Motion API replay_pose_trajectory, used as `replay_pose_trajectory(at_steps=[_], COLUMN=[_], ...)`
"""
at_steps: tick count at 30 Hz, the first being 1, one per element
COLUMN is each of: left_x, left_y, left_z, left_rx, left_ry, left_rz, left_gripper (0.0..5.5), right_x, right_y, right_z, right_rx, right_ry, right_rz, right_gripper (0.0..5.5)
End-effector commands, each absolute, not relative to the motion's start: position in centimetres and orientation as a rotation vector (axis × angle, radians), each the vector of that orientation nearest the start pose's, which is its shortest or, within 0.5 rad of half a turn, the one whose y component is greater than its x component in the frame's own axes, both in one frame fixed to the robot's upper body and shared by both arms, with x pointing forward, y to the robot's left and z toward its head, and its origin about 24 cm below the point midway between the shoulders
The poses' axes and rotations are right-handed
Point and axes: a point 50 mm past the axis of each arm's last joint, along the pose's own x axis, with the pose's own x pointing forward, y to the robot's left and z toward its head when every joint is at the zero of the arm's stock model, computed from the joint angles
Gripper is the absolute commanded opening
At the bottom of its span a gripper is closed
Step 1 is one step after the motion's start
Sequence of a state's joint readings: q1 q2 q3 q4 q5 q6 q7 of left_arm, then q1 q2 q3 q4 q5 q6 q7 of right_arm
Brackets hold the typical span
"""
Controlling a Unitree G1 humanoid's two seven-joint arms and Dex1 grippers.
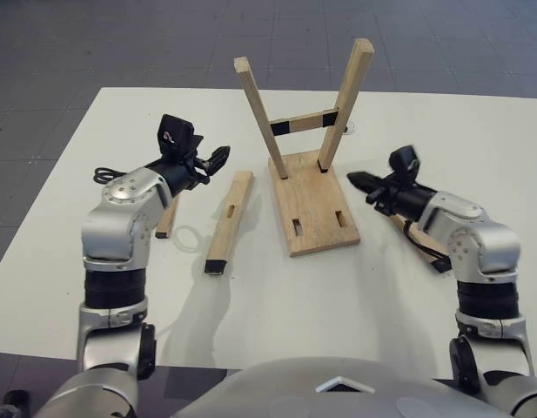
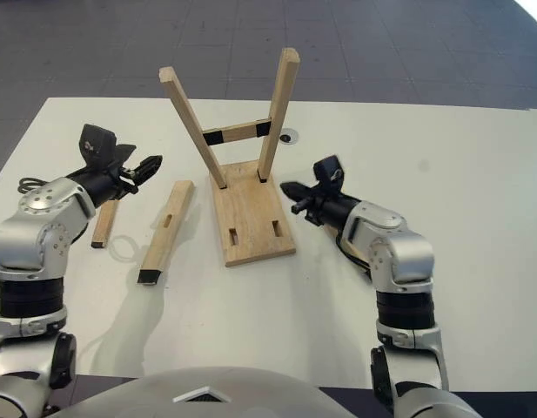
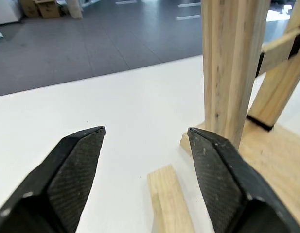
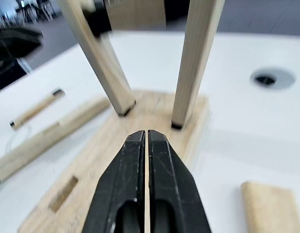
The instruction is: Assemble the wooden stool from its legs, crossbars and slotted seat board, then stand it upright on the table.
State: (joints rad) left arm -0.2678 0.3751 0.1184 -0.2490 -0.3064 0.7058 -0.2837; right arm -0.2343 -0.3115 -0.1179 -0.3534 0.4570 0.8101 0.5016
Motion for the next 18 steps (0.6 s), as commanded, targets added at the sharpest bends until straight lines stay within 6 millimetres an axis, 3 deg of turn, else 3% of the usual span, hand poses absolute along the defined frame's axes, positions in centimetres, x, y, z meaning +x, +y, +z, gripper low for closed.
replay_pose_trajectory(at_steps=[1,3,5,9,11,14,18], left_x=[26.8,26.1,25.4,23.5,22.3,21.1,19.2], left_y=[19.4,19.1,19.5,21.6,23.4,25.2,27.5], left_z=[11.0,10.2,9.4,8.1,7.1,5.4,2.1], left_rx=[0.042,0.078,0.082,0.098,0.121,0.122,0.103], left_ry=[0.085,0.040,0.021,0.010,0.043,0.112,0.250], left_rz=[-0.093,-0.076,-0.102,-0.076,-0.017,0.031,0.068], left_gripper=[3.18,3.18,3.15,3.15,2.97,2.44,2.44], right_x=[25.3,24.7,23.9,22.7,22.6,22.7,22.7], right_y=[-17.3,-18.5,-19.1,-20.2,-20.4,-20.1,-19.5], right_z=[13.5,12.8,12.0,9.8,9.5,9.4,9.0], right_rx=[0.188,0.109,0.020,-0.028,-0.034,-0.042,-0.050], right_ry=[0.055,0.027,0.006,0.048,0.061,0.066,0.101], right_rz=[0.379,0.233,0.150,0.072,0.075,0.091,0.125], right_gripper=[0.10,0.10,0.47,1.09,1.47,1.52,1.52])
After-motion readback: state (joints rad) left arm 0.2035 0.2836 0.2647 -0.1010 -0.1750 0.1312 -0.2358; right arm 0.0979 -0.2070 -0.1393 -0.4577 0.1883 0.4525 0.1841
